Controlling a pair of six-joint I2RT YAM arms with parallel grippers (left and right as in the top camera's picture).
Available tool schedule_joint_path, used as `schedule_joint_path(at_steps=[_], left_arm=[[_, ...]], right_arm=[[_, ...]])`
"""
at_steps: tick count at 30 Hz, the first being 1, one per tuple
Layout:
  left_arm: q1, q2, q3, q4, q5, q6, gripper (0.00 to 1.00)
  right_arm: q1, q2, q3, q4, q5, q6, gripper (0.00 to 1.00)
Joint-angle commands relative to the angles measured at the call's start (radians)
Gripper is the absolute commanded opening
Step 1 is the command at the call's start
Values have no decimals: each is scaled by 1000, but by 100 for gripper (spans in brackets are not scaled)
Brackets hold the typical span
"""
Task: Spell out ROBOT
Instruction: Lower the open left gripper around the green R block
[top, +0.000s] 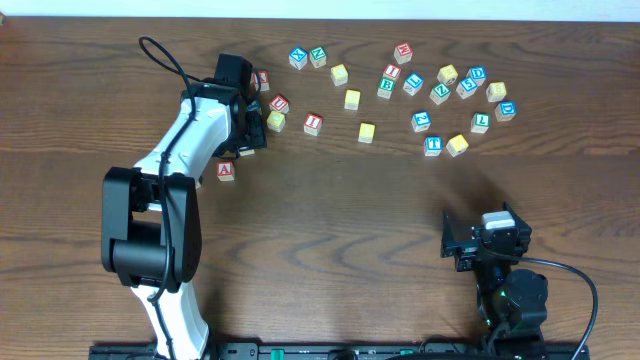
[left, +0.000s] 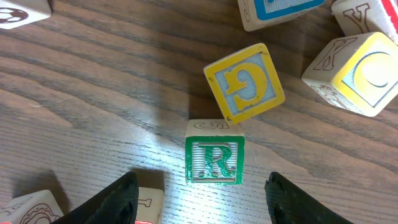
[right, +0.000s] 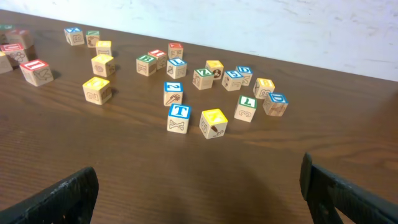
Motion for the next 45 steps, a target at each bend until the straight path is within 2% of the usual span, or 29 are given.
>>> schedule_joint_path(at_steps=[1, 45], left_arm=[[1, 10, 17, -3, 2, -2, 65], [1, 15, -25, 73, 1, 9, 64]], right_arm=[[-4, -4, -1, -4, -5, -11, 99], [-4, -4, -1, -4, -5, -11, 99]])
